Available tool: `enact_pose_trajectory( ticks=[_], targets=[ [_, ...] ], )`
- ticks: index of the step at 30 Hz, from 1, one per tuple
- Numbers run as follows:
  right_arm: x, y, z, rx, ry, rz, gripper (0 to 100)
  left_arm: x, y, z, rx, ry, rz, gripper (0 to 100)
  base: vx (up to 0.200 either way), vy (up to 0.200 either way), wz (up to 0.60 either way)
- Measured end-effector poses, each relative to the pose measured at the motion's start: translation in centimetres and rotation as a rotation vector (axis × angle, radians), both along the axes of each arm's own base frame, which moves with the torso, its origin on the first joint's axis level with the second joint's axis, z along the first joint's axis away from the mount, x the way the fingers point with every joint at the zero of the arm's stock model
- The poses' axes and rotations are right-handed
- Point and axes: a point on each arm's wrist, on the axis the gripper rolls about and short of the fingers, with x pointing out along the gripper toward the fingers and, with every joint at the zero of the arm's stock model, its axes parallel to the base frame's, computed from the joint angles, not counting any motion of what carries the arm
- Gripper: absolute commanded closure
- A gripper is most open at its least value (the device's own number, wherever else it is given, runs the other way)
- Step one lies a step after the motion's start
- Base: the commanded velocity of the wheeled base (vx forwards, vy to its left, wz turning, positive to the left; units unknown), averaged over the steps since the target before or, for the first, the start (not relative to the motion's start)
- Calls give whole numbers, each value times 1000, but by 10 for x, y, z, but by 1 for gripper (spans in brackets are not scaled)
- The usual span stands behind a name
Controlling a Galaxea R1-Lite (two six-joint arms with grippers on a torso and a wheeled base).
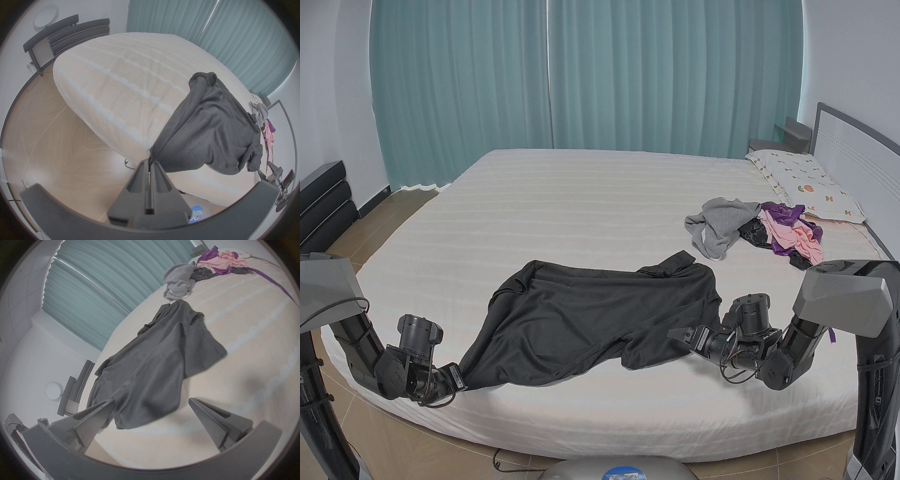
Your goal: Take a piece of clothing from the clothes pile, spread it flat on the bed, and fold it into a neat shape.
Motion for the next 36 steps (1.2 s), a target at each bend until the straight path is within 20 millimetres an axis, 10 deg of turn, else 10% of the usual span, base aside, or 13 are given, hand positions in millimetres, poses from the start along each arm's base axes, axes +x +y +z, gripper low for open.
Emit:
enact_pose_trajectory(
  ticks=[13, 14, 36],
  targets=[
    [14, 12, 0, -15, 50, 44, 0, 0, 0, 2, 1, -7, 0, 100, 0, 0, 0],
    [15, 12, 0, -19, 51, 48, 100, 0, 0, 2, 1, -7, 0, 100, 0, 0, 0],
    [-26, -25, 32, -12, 98, 25, 100, -2, 0, 13, -2, -45, -1, 100, 0, 0, 0]
  ],
)
